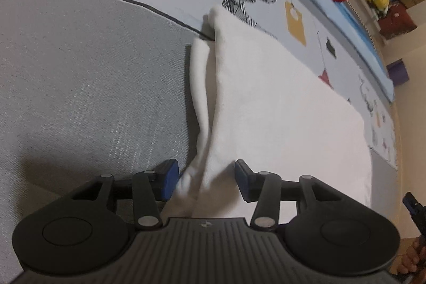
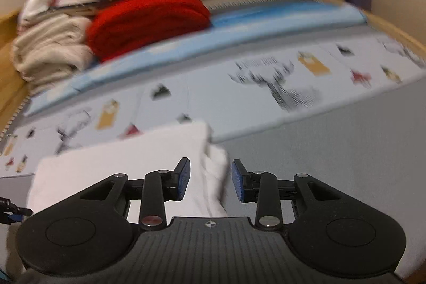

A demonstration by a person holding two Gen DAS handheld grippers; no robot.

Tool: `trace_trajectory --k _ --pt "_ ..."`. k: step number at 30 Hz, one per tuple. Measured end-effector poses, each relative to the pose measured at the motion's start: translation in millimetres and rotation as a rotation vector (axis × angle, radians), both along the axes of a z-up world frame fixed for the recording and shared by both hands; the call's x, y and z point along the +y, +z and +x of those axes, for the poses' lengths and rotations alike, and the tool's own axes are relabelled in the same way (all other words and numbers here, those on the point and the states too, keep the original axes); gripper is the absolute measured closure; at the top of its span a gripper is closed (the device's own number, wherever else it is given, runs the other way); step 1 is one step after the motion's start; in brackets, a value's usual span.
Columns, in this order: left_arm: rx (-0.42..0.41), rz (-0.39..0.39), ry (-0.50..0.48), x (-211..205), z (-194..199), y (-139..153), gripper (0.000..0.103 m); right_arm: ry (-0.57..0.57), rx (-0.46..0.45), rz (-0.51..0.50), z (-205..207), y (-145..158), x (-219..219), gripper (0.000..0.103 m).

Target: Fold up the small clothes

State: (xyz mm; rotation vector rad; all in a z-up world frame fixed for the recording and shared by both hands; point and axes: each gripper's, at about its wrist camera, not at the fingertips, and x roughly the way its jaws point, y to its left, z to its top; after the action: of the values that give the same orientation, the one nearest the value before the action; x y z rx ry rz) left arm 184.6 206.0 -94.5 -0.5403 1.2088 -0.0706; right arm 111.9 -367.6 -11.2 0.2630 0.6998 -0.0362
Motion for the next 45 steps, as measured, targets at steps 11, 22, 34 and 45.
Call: trace_trajectory --k 11,22,34,45 --pt "-0.051 0.136 -0.066 -30 3 2 0.088 0.011 0.042 -0.061 1 -13 3 0.067" --pt "-0.027 0.164 0.004 12 -21 18 0.089 -0.035 0.051 0.002 7 -15 8 0.067" --pt "-0.012 0.204 -0.003 7 -14 6 0.077 0.003 0.085 -0.059 12 -21 27 0.067" --pt "-0.058 0.335 -0.053 4 -24 17 0.093 -0.013 0.077 -0.044 15 -20 29 0.067"
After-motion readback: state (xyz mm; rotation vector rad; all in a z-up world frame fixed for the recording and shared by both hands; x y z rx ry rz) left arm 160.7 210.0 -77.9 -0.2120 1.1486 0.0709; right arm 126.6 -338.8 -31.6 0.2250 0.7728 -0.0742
